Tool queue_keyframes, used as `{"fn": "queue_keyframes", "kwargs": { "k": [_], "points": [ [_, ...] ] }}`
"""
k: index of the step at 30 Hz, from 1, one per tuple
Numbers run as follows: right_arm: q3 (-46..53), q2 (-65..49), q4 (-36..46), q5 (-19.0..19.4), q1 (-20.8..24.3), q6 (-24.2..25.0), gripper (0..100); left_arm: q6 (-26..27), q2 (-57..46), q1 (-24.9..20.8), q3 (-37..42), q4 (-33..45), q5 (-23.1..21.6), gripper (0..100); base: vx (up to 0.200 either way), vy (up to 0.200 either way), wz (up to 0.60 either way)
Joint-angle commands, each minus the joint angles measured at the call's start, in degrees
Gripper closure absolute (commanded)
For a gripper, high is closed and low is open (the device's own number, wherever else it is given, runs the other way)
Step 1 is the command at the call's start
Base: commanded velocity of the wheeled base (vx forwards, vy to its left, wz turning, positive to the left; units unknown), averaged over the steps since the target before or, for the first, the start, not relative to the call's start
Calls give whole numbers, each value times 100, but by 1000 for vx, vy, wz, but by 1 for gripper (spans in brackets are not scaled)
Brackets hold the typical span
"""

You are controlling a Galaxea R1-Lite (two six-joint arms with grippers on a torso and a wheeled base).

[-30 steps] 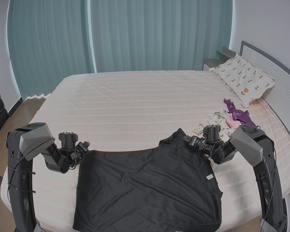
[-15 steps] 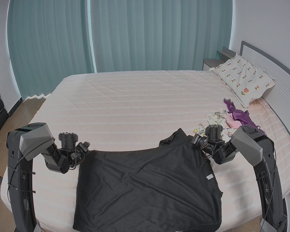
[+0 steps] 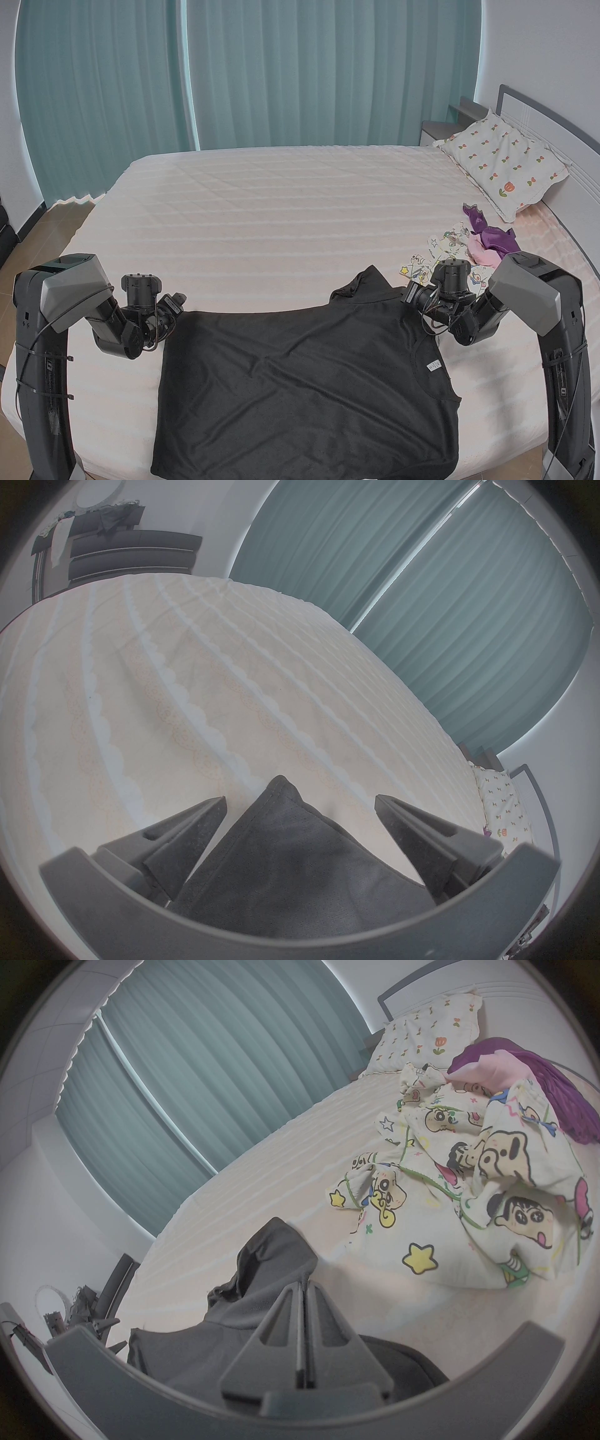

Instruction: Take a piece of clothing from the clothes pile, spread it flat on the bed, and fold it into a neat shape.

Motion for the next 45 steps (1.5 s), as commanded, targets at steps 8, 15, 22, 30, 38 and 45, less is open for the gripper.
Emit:
{"fn": "queue_keyframes", "kwargs": {
  "k": [8,15,22,30,38,45],
  "points": [
    [216,127,70,14,-12,-263,100,-2,8,2,0,-2,8,0,0,0,0],
    [-13,118,105,-109,-82,-254,0,-2,8,2,0,-2,8,0,0,0,0],
    [251,-462,97,-161,-284,-96,0,-2,-397,2,202,-11,17,0,0,0,0],
    [2053,-1640,-185,-126,-311,432,0,-2,-1135,-121,800,-11,-230,0,0,0,0],
    [3960,-2677,-677,-118,-311,1319,0,-143,-1847,-139,2364,-161,-651,0,-200,0,0],
    [4997,-2976,-1301,-109,-311,2225,0,-257,-2392,-482,3981,-828,-898,0,-200,0,0]
  ]
}}
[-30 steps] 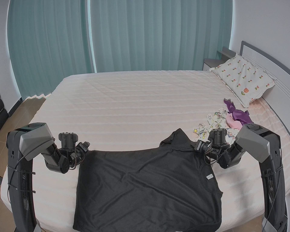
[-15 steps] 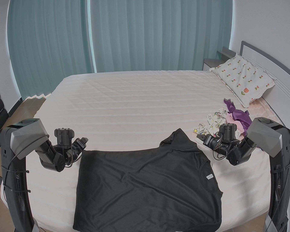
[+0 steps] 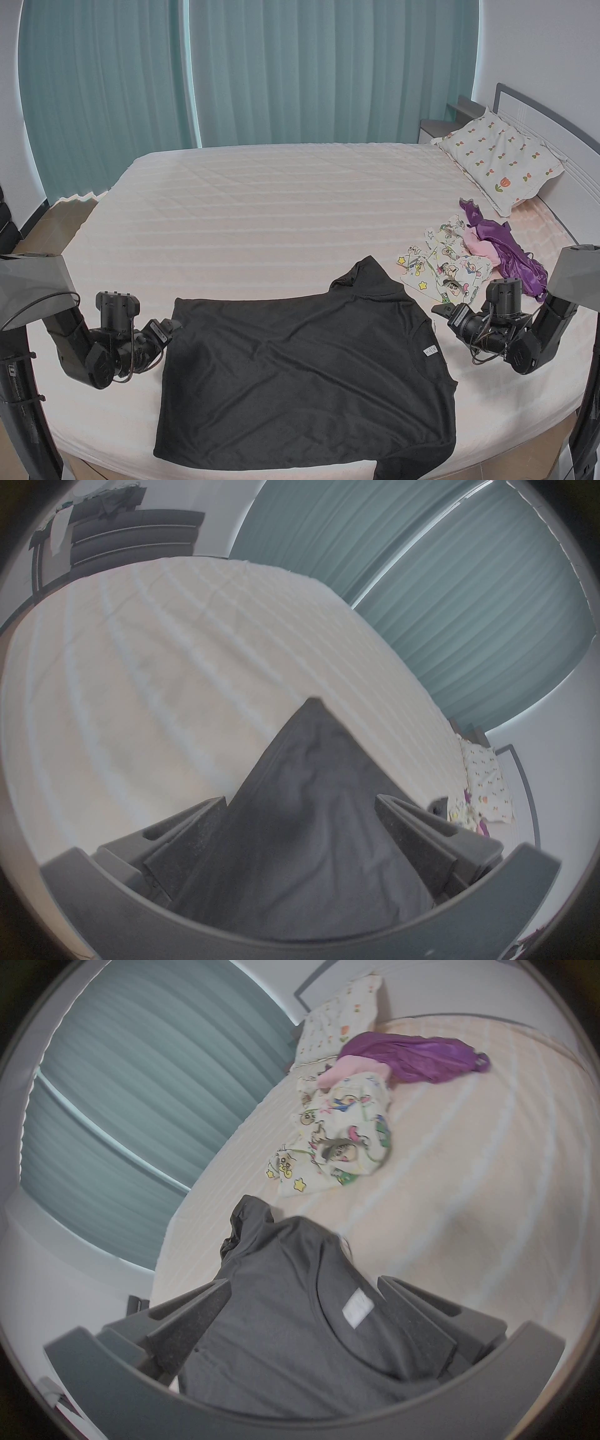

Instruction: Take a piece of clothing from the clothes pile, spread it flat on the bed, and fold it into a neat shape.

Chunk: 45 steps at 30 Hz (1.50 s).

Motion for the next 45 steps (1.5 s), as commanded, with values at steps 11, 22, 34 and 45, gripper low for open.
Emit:
{"fn": "queue_keyframes", "kwargs": {
  "k": [11,22,34,45],
  "points": [
    [2014,-413,-1875,224,26,974,0,-66,-534,-858,2615,-1155,-44,0,-200,0,0],
    [2067,97,-2244,215,192,1150,0,294,969,-999,2633,-2263,800,0,-18,0,0],
    [2076,184,-2472,180,263,1141,0,338,1329,-1350,2334,-2518,1213,0,0,0,0],
    [2515,264,-2648,224,263,552,0,233,1338,-1350,2228,-2526,1573,100,0,0,0]
  ]
}}
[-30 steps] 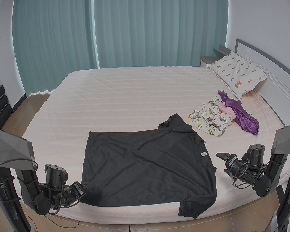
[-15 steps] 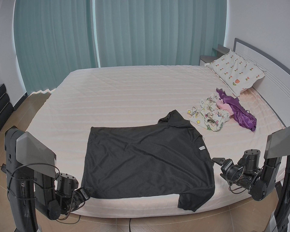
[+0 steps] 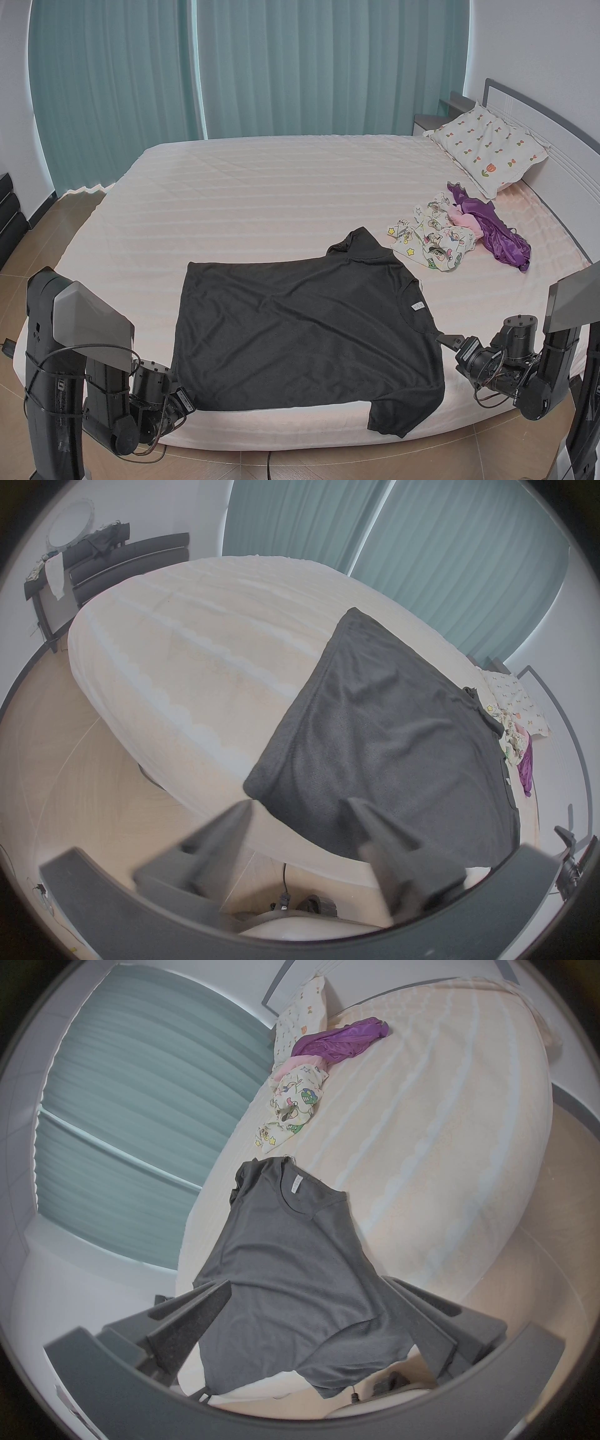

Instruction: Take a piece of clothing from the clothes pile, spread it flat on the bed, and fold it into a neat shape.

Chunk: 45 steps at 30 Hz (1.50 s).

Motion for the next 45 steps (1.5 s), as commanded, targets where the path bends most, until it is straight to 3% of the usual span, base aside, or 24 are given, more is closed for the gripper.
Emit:
{"fn": "queue_keyframes", "kwargs": {
  "k": [1,5,11,23,24,34,41,45],
  "points": [
    [286,102,-37,70,-6,-479,0,-112,-6,35,76,-2,140,100,0,0,0],
    [286,296,-37,149,-6,-734,0,-156,-164,141,138,-2,131,100,0,0,0],
    [-364,1157,51,219,-94,-1622,0,-165,-410,483,217,-2,-124,100,0,0,0],
    [-1331,1315,772,360,-76,-1964,0,-174,-419,659,261,-2,-291,100,0,0,0],
    [-1428,1333,807,360,-76,-1964,100,-174,-419,659,261,-2,-291,100,0,0,0],
    [-2394,1192,1299,325,-252,-2000,100,-174,-393,659,252,-2,-299,100,0,0,0],
    [-3089,1201,1800,588,-278,-2729,100,-174,-366,659,226,-2,-361,100,0,0,0],
    [-3414,1271,1941,650,-269,-2817,100,-174,-358,659,217,-2,-378,100,0,0,0]
  ]
}}
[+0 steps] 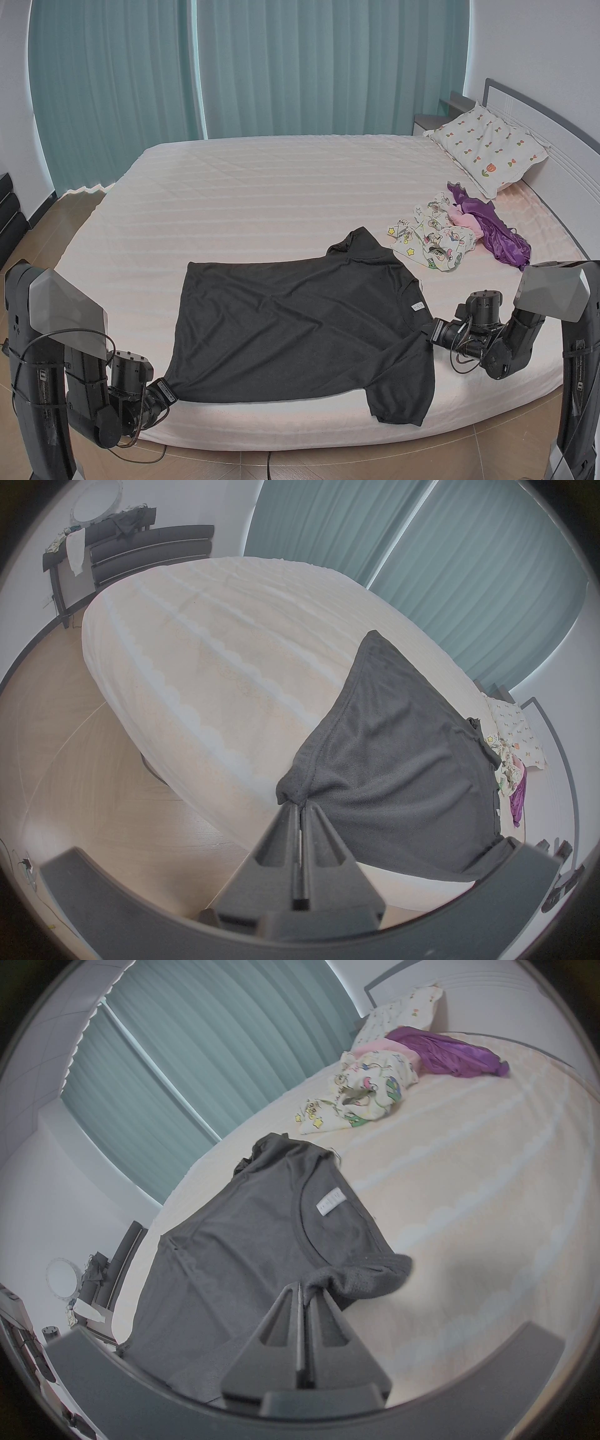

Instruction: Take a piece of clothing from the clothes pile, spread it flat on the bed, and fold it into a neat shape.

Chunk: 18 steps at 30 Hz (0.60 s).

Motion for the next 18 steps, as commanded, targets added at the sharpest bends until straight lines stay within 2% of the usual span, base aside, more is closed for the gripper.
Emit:
{"fn": "queue_keyframes", "kwargs": {
  "k": [1,2,3,7,13,17,18],
  "points": [
    [-402,71,95,74,10,-92,100,-2,61,0,-21,-4,-19,100,0,0,0],
    [-411,80,95,74,10,-92,100,-2,61,0,-21,-4,-19,100,0,0,0],
    [-490,168,104,109,45,-127,0,-2,88,0,-30,-4,-19,100,0,0,0],
    [-508,273,104,100,54,-153,0,-11,105,0,-48,-4,-19,100,0,0,0],
    [-218,-34,77,109,-201,-74,0,-46,105,-9,-48,-4,-107,100,0,0,0],
    [274,-456,42,135,-438,163,0,-169,96,-9,-48,-4,-274,100,0,0,0],
    [547,-614,34,135,-438,383,0,-169,88,-9,-48,-4,-300,100,0,0,0]
  ]
}}
